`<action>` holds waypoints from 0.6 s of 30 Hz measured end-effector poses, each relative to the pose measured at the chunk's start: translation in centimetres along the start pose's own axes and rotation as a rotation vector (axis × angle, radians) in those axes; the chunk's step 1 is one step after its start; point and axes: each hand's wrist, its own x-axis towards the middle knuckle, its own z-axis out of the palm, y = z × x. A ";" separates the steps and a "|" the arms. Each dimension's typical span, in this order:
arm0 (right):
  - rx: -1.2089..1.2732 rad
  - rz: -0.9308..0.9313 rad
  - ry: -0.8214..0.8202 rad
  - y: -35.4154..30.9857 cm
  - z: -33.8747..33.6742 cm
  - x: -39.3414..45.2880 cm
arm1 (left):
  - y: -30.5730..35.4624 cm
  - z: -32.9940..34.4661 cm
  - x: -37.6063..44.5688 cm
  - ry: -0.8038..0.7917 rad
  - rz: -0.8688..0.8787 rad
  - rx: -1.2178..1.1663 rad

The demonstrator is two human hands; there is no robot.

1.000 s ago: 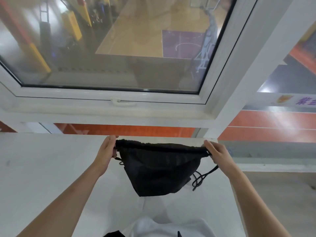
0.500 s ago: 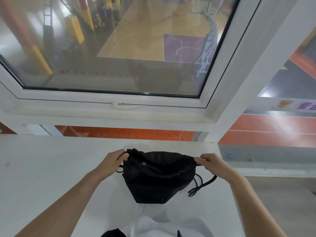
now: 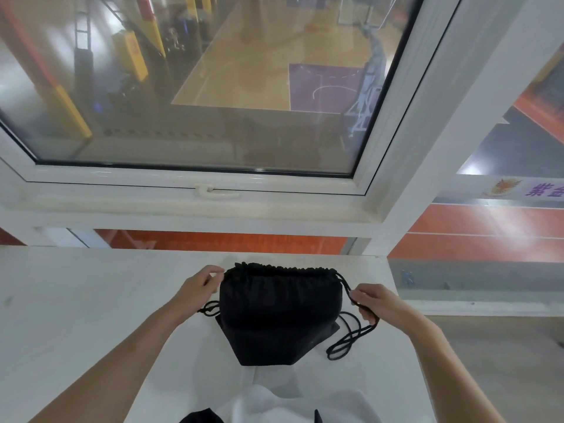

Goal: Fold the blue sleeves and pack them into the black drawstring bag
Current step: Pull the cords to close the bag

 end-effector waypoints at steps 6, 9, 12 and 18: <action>-0.124 0.073 0.010 -1.8 1.4 1.5 | 0.3 1.1 -0.2 -0.041 0.035 0.236; -0.064 0.026 0.108 -2.0 2.3 2.2 | 0.4 1.5 -0.7 -0.025 -0.005 0.158; -0.083 -0.070 0.196 -1.6 2.6 2.3 | 0.4 1.5 -1.1 0.065 -0.023 0.096; -0.085 -0.080 0.276 0.4 2.6 1.3 | -0.9 0.7 -1.1 0.297 -0.126 -0.022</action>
